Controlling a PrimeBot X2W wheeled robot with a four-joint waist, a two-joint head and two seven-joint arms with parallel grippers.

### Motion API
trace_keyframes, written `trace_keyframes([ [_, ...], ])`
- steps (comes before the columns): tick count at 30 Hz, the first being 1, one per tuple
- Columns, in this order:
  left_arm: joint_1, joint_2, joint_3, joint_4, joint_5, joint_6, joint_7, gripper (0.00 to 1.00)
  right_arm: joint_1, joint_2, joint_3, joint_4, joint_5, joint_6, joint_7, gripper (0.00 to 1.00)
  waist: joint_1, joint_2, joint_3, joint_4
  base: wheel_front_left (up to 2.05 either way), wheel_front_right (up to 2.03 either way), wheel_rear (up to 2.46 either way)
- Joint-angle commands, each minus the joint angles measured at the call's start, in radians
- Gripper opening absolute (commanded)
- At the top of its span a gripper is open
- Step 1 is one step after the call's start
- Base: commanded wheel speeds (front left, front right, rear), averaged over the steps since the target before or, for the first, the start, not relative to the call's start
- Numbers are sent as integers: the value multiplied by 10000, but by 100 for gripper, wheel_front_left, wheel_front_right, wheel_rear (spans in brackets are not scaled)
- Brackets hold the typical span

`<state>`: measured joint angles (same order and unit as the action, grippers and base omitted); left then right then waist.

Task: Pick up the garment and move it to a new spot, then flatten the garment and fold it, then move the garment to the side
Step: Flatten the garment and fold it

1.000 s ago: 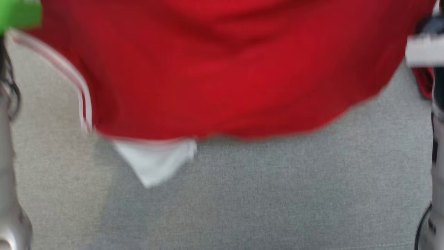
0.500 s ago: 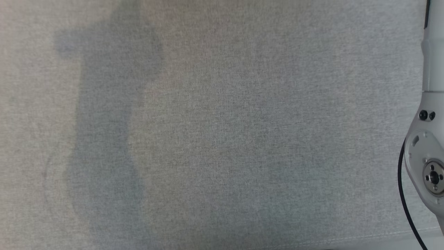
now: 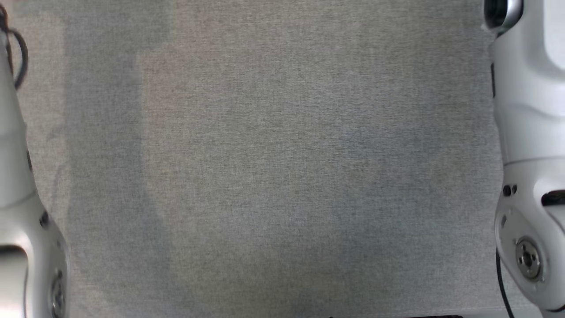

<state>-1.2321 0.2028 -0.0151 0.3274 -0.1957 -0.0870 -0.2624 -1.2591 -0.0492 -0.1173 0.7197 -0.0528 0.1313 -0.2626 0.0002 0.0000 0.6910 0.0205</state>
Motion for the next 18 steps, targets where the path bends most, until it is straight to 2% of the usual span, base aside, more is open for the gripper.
trace_keyframes([
  [1,444,44,154,-295,-75,-92,-26,0,261,-38,38,-129,291,-11,-26,0,-2,0,53,74,0,0,0],
  [9,3231,259,387,-2384,-453,-406,-23,0,1517,-121,605,-912,1939,-9,-27,0,-2,0,-399,-127,0,0,0],
  [18,6911,-94,391,-3802,-1107,-440,-14,0,3969,-603,1438,-2439,3627,-9,-29,0,-2,0,-1563,-164,0,0,0],
])
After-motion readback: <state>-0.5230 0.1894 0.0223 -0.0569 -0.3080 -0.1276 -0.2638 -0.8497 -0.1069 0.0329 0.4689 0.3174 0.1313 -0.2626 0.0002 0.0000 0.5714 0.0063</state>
